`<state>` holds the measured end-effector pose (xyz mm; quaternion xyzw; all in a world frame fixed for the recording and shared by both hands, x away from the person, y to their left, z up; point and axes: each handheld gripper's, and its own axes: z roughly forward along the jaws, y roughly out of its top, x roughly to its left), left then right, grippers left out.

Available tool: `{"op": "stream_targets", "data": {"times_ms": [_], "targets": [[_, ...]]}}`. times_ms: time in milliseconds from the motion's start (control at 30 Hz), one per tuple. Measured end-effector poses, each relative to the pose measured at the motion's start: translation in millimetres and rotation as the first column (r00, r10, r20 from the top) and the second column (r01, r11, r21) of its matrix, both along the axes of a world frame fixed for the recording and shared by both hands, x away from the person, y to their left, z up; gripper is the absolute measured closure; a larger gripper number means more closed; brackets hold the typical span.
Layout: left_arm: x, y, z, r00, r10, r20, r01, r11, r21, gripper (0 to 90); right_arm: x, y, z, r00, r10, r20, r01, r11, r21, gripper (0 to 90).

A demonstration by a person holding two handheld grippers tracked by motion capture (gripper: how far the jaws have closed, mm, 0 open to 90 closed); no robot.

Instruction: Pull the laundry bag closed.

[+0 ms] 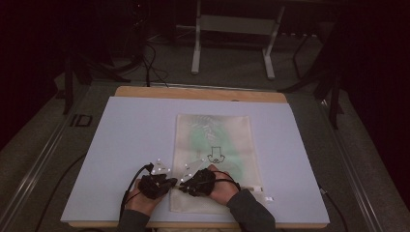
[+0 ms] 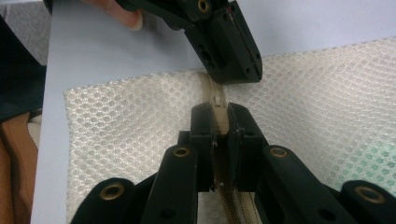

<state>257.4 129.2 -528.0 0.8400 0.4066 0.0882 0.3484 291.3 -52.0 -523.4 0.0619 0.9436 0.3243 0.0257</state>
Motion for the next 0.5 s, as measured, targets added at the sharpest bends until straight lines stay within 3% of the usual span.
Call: {"op": "stream_targets", "data": {"times_ms": [67,500], "targets": [[-0.9,-1.4,0.3,1.0000,-0.003,0.008,0.003,0.9999,0.016,89.6,-1.0,0.2,1.2,0.9999,0.009,0.013,-0.009,0.9999,-0.014,82.6],[-1.2,-0.1,-0.7,1.0000,0.000,0.009,0.000,1.0000,0.001,89.6,-4.9,-4.9,4.5,0.9989,0.020,0.043,-0.018,0.9984,-0.053,82.6]]}}
